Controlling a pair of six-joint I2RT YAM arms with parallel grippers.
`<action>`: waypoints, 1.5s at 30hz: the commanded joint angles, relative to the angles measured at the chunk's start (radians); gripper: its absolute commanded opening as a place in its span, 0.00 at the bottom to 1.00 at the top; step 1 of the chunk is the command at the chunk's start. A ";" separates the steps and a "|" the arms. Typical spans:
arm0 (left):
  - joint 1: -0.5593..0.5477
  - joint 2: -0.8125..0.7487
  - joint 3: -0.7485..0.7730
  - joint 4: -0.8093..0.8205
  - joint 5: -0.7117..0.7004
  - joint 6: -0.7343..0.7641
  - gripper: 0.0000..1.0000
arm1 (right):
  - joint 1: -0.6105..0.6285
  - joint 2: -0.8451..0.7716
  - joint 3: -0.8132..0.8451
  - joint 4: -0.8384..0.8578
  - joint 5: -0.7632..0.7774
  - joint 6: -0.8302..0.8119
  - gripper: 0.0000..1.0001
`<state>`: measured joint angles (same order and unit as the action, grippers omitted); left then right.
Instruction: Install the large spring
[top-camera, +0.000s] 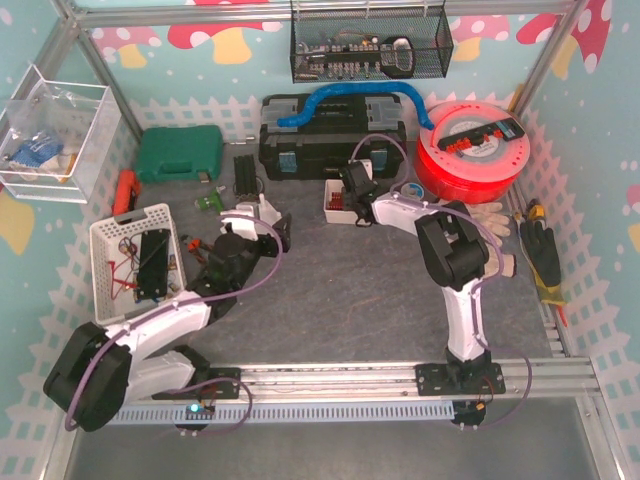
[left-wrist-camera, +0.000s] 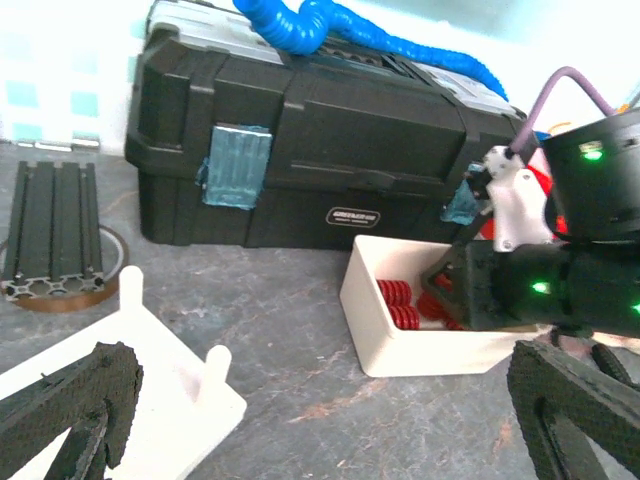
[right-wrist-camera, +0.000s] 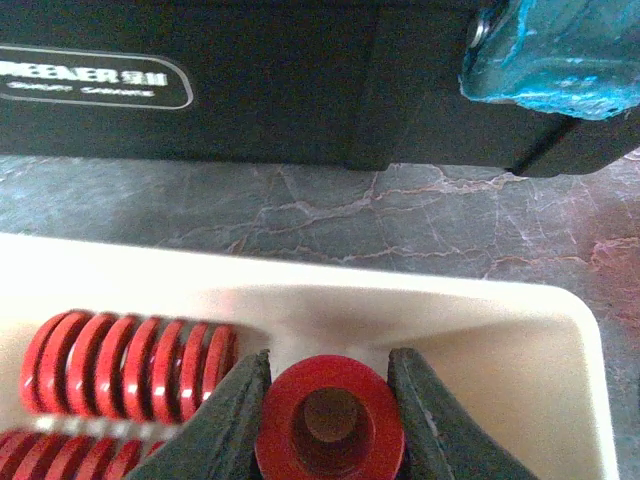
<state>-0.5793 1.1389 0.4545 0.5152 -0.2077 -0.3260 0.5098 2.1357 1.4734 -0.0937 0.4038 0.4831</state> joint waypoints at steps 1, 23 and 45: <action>-0.007 -0.031 -0.033 0.041 -0.063 -0.007 0.99 | -0.004 -0.142 -0.056 0.071 -0.053 -0.083 0.00; -0.120 0.068 -0.135 0.441 0.447 0.401 0.63 | 0.013 -0.765 -0.520 0.185 -0.776 -0.213 0.00; -0.177 0.315 0.012 0.470 0.324 0.587 0.63 | 0.071 -0.853 -0.641 0.287 -1.032 -0.162 0.00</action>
<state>-0.7506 1.4368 0.4309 0.9806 0.1432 0.1925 0.5716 1.3247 0.8368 0.1448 -0.5858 0.3225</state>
